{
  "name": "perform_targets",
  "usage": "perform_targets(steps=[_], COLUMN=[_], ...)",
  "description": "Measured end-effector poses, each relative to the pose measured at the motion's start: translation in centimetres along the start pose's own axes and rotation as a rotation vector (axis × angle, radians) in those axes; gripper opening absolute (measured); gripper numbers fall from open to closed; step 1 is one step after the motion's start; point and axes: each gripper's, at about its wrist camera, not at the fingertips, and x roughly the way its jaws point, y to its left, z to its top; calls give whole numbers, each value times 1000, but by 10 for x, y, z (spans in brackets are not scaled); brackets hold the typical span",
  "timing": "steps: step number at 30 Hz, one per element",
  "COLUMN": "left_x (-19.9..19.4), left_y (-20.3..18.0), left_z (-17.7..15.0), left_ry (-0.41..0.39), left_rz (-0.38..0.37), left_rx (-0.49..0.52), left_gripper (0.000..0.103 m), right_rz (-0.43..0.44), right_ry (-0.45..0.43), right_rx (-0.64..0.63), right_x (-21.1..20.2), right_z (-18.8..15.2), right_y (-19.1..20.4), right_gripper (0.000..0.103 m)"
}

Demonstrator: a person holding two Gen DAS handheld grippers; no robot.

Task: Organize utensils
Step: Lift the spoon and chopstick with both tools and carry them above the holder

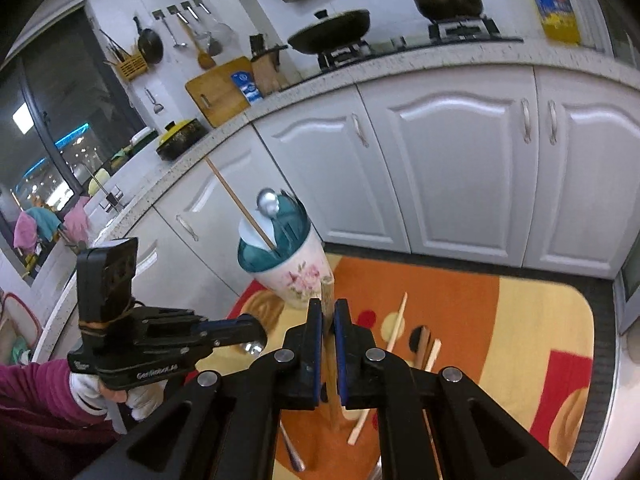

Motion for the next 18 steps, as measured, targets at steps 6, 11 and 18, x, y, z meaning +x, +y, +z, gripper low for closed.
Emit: perform_targets(steps=[6,11,18], left_x=[-26,-55,-110], left_y=[7,18,46], left_z=[7,17,46], left_ry=[-47,-111,-232], left_rz=[25,45,81], left_rx=[1,-13,-44], left_gripper=[2,2,2], right_rz=[-16,-23,-21], right_ry=[-37,-75,-120], right_rx=[-50,-89,-159], right_x=[-1,-2,-2], right_z=[23,44,74], right_y=[19,35,66], right_gripper=[5,5,5])
